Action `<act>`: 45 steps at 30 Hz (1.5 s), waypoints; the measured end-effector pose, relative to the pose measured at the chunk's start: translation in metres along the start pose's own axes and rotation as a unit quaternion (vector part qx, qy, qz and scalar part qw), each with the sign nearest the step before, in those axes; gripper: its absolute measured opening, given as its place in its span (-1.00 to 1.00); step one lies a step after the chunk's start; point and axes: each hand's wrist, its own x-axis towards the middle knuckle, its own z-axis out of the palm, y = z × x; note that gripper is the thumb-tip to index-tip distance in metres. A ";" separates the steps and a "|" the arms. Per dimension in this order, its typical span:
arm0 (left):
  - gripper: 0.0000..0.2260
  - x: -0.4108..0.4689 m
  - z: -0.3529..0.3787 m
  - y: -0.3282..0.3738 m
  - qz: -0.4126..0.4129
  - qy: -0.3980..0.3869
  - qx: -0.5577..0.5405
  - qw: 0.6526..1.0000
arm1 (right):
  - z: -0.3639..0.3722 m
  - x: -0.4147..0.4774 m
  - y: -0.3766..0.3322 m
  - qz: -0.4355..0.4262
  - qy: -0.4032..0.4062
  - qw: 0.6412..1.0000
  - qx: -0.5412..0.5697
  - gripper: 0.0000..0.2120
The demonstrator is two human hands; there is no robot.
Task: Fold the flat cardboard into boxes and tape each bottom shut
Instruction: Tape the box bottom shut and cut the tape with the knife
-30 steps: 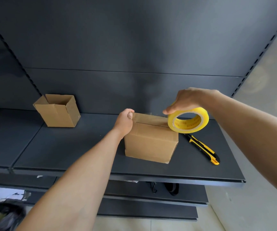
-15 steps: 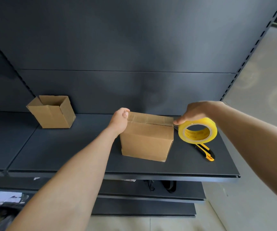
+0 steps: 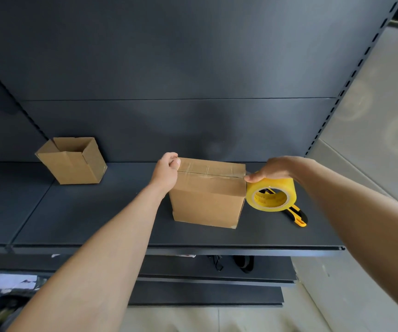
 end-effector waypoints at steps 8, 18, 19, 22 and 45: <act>-0.64 -0.003 0.012 0.003 -0.032 0.189 0.063 0.979 | 0.013 -0.002 0.004 -0.032 -0.035 0.996 0.074 -0.40; -0.59 -0.008 0.015 0.004 -0.079 0.103 0.087 0.988 | 0.019 -0.004 -0.005 -0.060 -0.051 0.997 0.024 -0.41; -0.58 -0.007 0.014 0.003 -0.082 0.092 0.094 0.988 | 0.019 -0.005 -0.006 -0.065 -0.054 0.996 0.025 -0.43; -0.50 -0.004 0.013 0.012 -0.111 0.089 0.151 0.978 | 0.023 -0.008 -0.010 -0.067 -0.057 0.995 0.038 -0.38; -0.19 -0.033 0.045 0.038 0.100 -0.111 0.436 0.888 | 0.075 0.000 -0.021 -0.097 -0.219 0.922 0.304 -0.33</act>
